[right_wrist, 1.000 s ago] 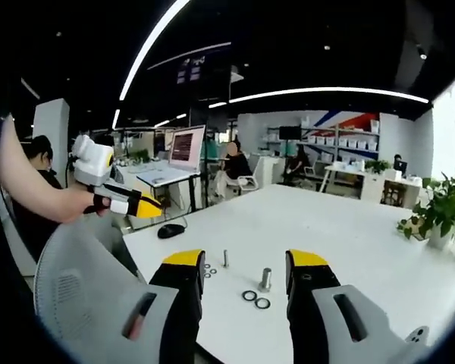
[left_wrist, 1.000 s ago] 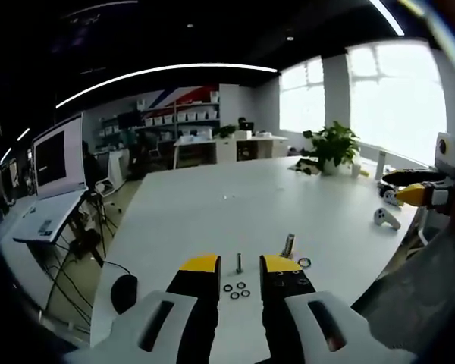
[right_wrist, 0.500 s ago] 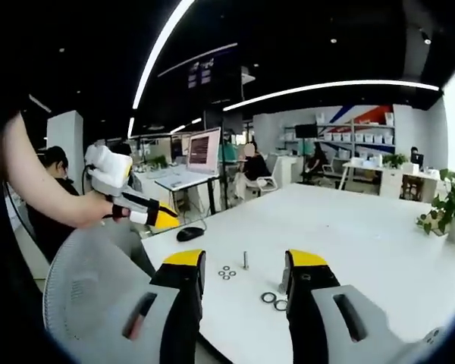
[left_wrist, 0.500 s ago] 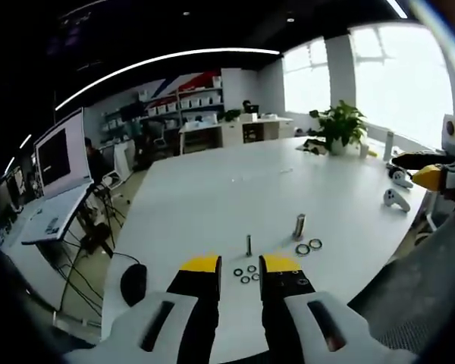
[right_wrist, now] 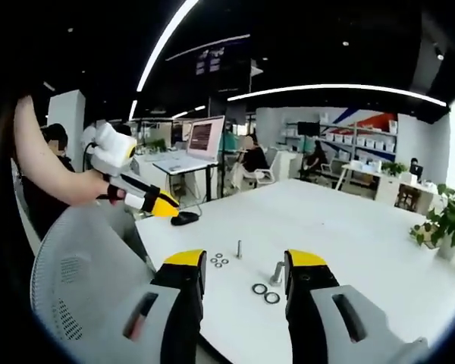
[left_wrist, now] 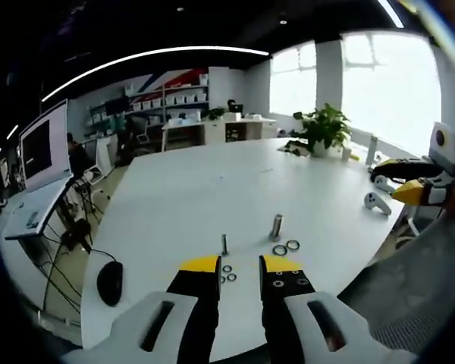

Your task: Place the washer onto the threaded stud by aligning its center hole with the stud, sliding it down to the base, and recovering from edge contact or off-axis alignment until the washer reaches the visible bottom stop.

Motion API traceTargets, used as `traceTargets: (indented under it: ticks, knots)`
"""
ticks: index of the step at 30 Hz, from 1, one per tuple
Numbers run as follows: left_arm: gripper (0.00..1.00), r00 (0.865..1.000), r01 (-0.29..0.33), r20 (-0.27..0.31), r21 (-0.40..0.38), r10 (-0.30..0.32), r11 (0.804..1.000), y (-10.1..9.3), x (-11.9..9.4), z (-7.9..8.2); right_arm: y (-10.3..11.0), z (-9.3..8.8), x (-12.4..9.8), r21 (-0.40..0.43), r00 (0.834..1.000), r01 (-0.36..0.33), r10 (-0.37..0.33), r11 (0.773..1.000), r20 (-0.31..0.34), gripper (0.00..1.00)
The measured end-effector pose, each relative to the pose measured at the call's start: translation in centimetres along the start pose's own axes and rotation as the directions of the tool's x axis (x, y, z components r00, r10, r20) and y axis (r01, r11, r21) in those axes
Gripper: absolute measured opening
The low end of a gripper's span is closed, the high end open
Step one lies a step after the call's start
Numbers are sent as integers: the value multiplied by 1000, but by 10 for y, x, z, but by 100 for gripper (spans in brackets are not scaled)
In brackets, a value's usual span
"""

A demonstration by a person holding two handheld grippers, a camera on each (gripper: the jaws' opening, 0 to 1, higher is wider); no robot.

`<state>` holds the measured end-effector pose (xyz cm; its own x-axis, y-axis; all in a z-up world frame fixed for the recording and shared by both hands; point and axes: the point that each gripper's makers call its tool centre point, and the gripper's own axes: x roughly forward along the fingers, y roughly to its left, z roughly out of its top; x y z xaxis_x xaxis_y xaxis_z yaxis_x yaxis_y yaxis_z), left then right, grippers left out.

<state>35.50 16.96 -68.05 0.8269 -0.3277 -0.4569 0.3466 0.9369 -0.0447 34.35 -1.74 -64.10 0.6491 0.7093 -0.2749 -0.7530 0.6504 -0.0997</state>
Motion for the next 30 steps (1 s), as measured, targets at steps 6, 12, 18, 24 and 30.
traceTargets:
  ticks: [6, 12, 18, 24, 30]
  knots:
    - [16, 999, 26, -19, 12, -26, 1000, -3, 2, -4, -20, -7, -3, 50, 997, 74, -73, 996, -26, 43]
    - [17, 993, 82, 87, -46, -78, 996, -8, -4, 16, -25, -8, -4, 20, 992, 118, -117, 993, -37, 43]
    - [17, 990, 99, 108, -48, -94, 994, -12, -5, 20, -27, -12, -3, 5, 990, 128, -127, 992, -63, 43]
    - [17, 993, 101, 76, -68, -96, 993, -11, -1, 13, -30, -10, -5, 21, 990, 136, -135, 990, -49, 43]
    - [17, 997, 67, 33, -47, -66, 997, -7, 2, 4, -28, -14, -4, 27, 991, 121, -119, 992, -64, 43]
